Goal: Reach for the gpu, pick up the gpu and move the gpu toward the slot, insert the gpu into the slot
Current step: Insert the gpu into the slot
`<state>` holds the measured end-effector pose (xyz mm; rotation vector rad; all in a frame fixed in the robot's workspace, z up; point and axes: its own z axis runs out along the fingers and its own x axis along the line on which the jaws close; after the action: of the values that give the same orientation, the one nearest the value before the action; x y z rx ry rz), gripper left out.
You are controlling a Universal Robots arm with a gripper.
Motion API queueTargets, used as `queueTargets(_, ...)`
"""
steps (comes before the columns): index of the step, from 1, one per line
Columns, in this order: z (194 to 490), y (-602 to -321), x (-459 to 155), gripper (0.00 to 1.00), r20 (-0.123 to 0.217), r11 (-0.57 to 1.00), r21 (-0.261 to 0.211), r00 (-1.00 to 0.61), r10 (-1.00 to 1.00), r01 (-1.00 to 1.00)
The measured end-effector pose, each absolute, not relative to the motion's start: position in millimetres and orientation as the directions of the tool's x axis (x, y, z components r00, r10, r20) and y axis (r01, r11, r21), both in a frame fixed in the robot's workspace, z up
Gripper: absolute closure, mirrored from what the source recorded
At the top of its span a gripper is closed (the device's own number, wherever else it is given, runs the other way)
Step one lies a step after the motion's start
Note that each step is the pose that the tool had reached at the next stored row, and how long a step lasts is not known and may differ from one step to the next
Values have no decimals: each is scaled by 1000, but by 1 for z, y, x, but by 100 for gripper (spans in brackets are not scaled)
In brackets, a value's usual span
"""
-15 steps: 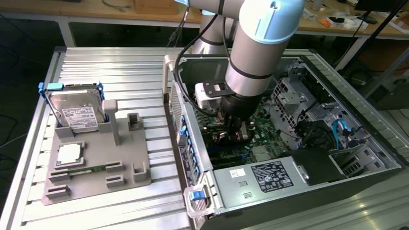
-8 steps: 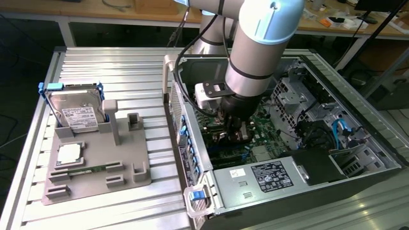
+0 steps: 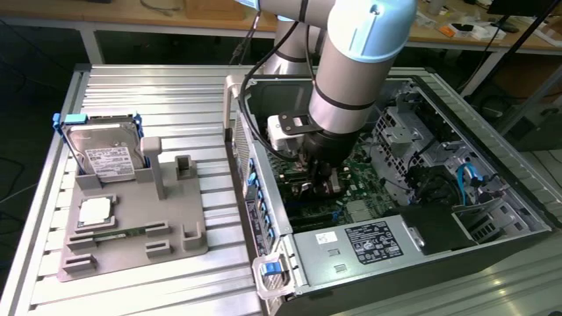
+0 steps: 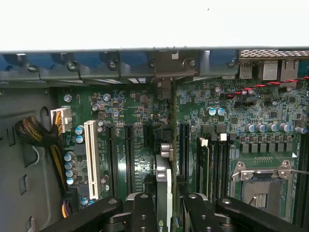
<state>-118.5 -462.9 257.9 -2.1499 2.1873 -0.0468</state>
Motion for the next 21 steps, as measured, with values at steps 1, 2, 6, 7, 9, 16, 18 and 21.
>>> queueTargets(1, 258, -463, -118, 73, -31, 18, -74, -16, -999, -997)
queueTargets(2, 257, -463, -119, 73, -32, 18, -74, -16, -999, -997)
queueTargets(6, 255, -463, -118, 73, -34, 18, -75, -16, -999, -997)
queueTargets(7, 255, -463, -118, 73, -33, 18, -75, -16, -999, -997)
queueTargets(9, 255, -463, -119, 73, -32, 18, -74, -16, -999, -997)
queueTargets(16, 254, -463, -119, 73, -32, 18, -74, -16, -999, -997)
queueTargets(18, 253, -463, -119, 73, -32, 18, -74, -16, -999, -997)
queueTargets(21, 251, -463, -119, 73, -32, 18, -74, -16, -999, -997)
